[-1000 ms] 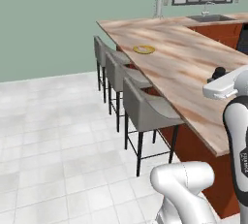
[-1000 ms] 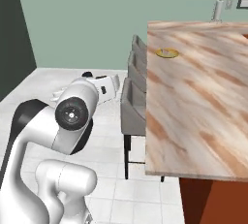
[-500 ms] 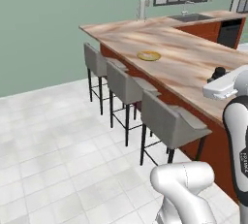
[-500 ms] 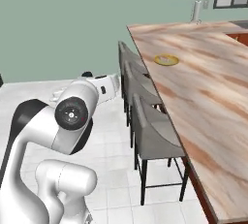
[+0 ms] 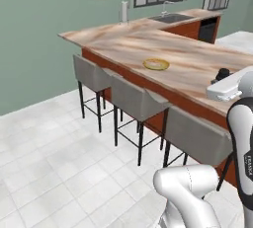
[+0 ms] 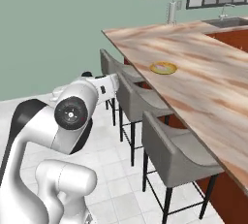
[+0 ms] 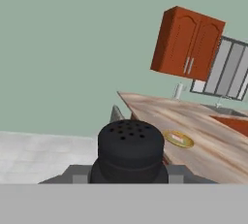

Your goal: Retrieve the shaker from the cabinet and place it next the steak on a plate on the dining table.

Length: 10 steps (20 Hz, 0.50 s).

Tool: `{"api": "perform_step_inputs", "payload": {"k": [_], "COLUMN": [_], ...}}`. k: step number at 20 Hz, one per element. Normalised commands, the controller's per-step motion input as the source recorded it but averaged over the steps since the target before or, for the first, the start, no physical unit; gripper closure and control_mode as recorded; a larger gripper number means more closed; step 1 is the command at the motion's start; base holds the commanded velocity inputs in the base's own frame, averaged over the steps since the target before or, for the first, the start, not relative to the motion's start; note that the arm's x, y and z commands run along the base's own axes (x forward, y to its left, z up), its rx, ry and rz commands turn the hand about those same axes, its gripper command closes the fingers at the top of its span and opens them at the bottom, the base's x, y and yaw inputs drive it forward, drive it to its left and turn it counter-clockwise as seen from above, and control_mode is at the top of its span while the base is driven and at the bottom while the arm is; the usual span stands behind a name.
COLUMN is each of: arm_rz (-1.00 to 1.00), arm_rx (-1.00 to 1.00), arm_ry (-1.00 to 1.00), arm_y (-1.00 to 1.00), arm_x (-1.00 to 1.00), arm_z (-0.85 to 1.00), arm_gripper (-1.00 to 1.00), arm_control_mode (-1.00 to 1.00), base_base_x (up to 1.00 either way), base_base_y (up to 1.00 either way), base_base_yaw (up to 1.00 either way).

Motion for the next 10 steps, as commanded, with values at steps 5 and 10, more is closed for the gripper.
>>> {"api": "perform_step_inputs", "payload": {"k": [5, 10], "arm_rz": [0.0, 0.0], "arm_rx": [0.0, 0.0], "arm_ry": [0.0, 0.0], "arm_y": [0.0, 0.0], "arm_x": [0.0, 0.0], "arm_z": [0.0, 0.0], "arm_gripper": [1.0, 1.0], "arm_control_mode": [1.0, 1.0], "base_base_x": [0.83, 0.82], "base_base_y": [1.0, 1.0], "base_base_yaw": [-0.4, -0.43]}}
